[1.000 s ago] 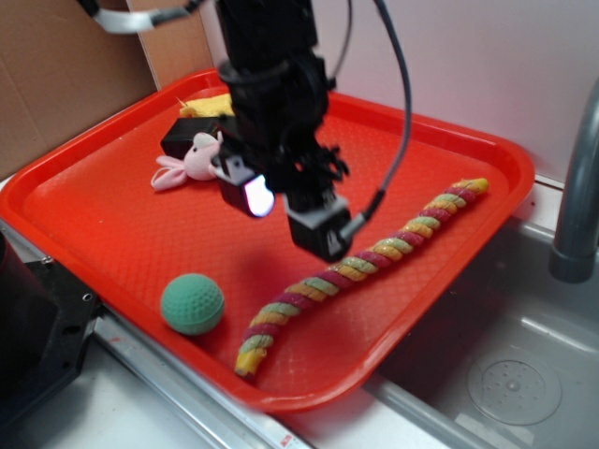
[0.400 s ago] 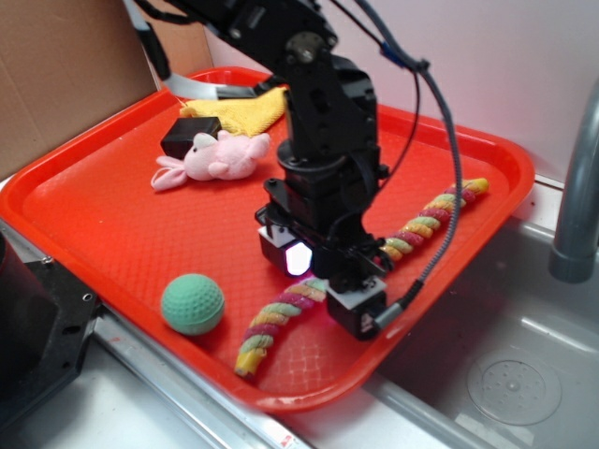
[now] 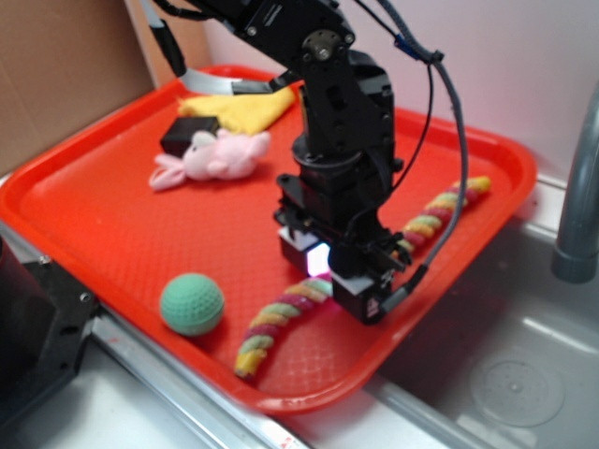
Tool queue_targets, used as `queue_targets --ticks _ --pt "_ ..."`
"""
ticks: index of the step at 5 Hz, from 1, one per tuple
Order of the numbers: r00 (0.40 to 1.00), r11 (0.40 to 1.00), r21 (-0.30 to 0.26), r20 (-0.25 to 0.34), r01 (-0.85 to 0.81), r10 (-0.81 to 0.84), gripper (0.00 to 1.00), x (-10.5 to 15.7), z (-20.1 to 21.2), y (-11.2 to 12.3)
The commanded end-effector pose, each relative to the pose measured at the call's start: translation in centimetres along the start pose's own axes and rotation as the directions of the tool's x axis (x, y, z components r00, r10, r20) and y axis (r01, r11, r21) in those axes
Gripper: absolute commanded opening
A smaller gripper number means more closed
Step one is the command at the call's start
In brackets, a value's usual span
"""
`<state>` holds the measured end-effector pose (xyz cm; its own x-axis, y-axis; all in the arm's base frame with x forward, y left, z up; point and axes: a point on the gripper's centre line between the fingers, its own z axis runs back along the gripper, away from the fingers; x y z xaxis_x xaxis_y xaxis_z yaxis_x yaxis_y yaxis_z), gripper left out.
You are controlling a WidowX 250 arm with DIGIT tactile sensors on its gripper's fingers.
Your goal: Grab the multicolored rope.
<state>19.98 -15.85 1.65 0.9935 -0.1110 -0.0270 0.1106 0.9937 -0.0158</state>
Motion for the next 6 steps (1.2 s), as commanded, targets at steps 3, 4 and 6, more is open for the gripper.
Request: queue_targets --ticks 3,4,6 --pt "0.995 0.995 -0.042 0.042 -0.089 0.091 0.0 -0.1 12.2 7.5" --pt "0.981 0.983 -0.057 0.076 -0.177 0.181 0.0 -1.8 16.5 10.2" --pt "0.933 0.938 -0.057 0.095 -0.342 0.346 0.0 -5.5 21.1 15.6"
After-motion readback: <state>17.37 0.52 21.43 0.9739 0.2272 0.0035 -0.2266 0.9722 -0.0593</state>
